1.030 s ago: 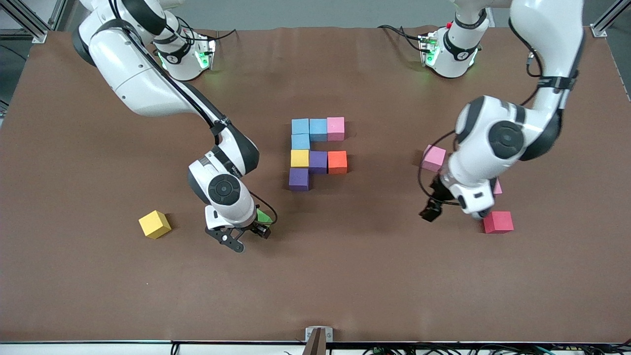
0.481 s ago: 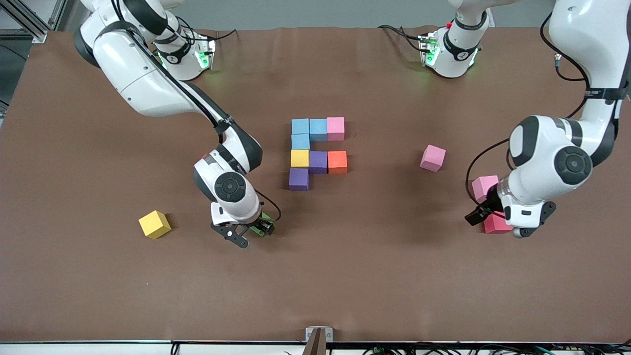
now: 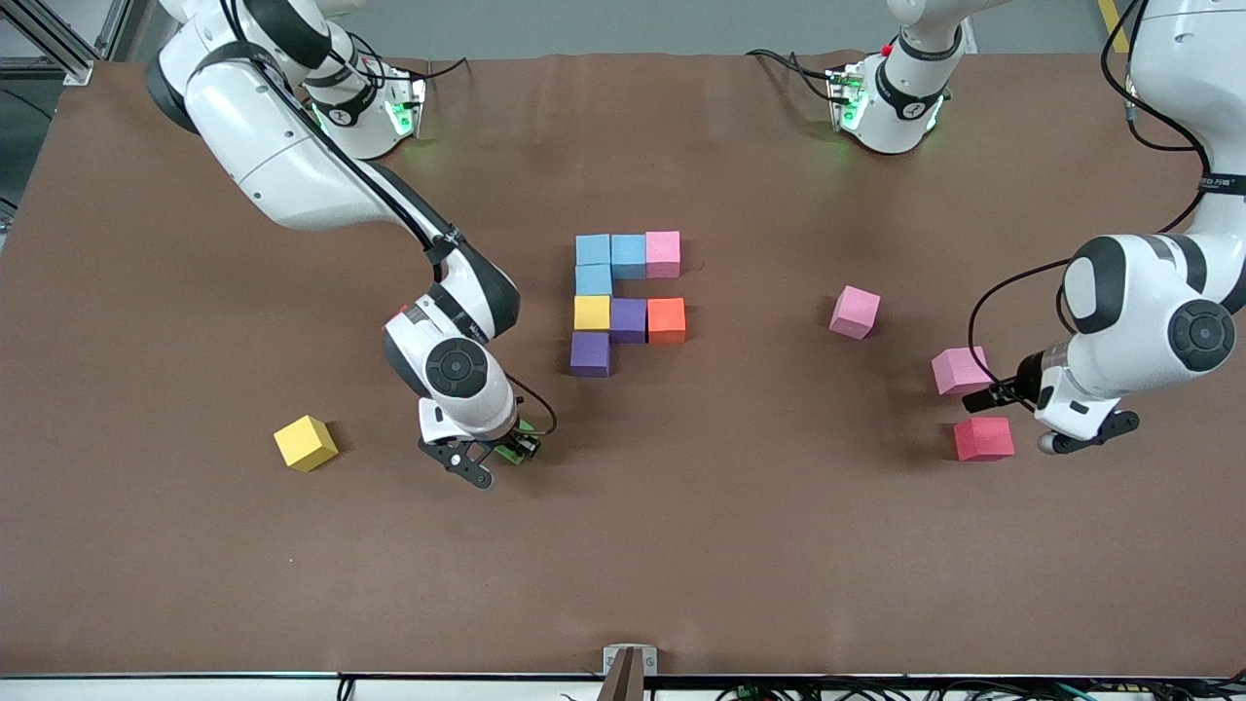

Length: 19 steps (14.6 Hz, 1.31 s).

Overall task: Arrange 11 blocks into digit 3
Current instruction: 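Lift the green cube with the right gripper while the left gripper reaches pink, then grasp the pink cube with the left gripper while the right gripper carries green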

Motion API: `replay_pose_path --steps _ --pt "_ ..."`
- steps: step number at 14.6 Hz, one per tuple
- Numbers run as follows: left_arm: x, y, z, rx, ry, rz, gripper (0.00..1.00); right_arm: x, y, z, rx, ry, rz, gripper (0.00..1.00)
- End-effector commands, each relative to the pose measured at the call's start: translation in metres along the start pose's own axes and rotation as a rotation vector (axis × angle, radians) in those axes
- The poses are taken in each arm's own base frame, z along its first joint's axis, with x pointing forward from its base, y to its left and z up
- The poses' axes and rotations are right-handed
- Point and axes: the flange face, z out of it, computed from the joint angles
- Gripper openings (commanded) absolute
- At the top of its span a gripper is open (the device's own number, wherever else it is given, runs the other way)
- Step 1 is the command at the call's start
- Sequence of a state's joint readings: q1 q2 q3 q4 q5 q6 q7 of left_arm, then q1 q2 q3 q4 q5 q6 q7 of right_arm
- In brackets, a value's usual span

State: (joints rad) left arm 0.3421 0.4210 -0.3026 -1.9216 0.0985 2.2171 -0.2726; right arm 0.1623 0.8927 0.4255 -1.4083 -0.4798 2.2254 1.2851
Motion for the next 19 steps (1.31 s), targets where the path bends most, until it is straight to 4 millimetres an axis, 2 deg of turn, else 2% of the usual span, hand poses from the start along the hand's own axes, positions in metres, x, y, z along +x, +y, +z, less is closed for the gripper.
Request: replay_pose_path --steps 1,3,6,9,10,14,15,19 --pt "-0.009 -0.020 0.010 0.010 0.009 0.109 1.00 -0.032 -0.017 -0.006 0.009 0.018 -0.054 0.02" --pt "-0.012 -0.025 0.022 0.004 0.010 0.156 1.00 -0.042 -0.023 -0.008 0.009 0.024 -0.119 0.00" --pt "-0.024 -0.027 0.042 0.000 0.010 0.165 1.00 -0.055 -0.032 -0.012 0.011 0.032 -0.373 0.00" --pt "-0.025 -0.027 0.054 -0.005 -0.010 0.165 1.00 -0.069 -0.039 -0.014 0.011 0.036 -0.579 0.00" --pt "-0.025 -0.028 0.057 -0.007 -0.014 0.163 1.00 -0.078 -0.044 -0.015 0.011 0.039 -0.606 0.00" --pt "-0.026 -0.027 0.075 -0.017 -0.041 0.161 1.00 -0.093 -0.053 -0.019 0.021 0.045 -0.643 0.00" --pt "-0.026 -0.027 0.081 -0.021 -0.050 0.158 0.97 -0.099 -0.056 -0.019 0.025 0.043 -0.667 0.00" --pt "-0.023 -0.027 0.079 -0.022 -0.044 0.158 0.45 -0.107 -0.060 -0.019 0.030 0.039 -0.670 0.00"
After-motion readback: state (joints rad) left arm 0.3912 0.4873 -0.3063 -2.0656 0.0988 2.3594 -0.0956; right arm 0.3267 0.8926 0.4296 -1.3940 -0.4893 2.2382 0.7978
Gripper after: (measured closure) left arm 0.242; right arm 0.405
